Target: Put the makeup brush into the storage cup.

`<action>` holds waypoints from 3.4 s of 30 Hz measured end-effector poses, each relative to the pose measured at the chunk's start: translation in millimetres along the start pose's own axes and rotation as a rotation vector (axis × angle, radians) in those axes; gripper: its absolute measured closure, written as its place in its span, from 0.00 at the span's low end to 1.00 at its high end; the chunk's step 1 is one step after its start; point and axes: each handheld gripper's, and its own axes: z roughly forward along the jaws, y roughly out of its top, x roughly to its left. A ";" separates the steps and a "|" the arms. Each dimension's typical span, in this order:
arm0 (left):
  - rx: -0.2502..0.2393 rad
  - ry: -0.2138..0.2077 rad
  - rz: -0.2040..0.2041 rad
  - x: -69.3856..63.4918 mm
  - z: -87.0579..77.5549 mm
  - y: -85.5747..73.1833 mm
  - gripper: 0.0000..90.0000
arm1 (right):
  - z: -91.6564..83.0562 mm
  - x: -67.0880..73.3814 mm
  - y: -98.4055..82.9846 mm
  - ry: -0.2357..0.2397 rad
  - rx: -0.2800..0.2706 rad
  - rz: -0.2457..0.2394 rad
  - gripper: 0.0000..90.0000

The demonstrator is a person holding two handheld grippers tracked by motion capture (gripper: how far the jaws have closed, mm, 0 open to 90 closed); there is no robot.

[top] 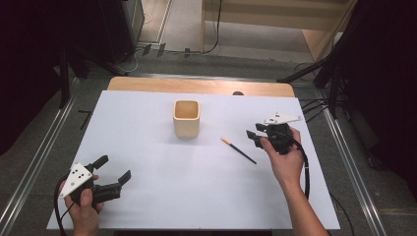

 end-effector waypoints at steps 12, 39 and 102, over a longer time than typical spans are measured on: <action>-0.002 0.000 -0.003 0.5 -0.8 0.2 0.07 | 21.9 0.5 10.0 0.070 0.170 -0.060 0.72; -0.009 -0.003 0.002 0.0 -2.2 1.5 0.07 | 63.7 14.2 28.2 0.099 0.511 -0.160 0.84; -0.014 -0.009 -0.009 0.8 -0.9 1.5 0.07 | 64.5 14.1 49.1 0.062 0.378 -0.099 0.94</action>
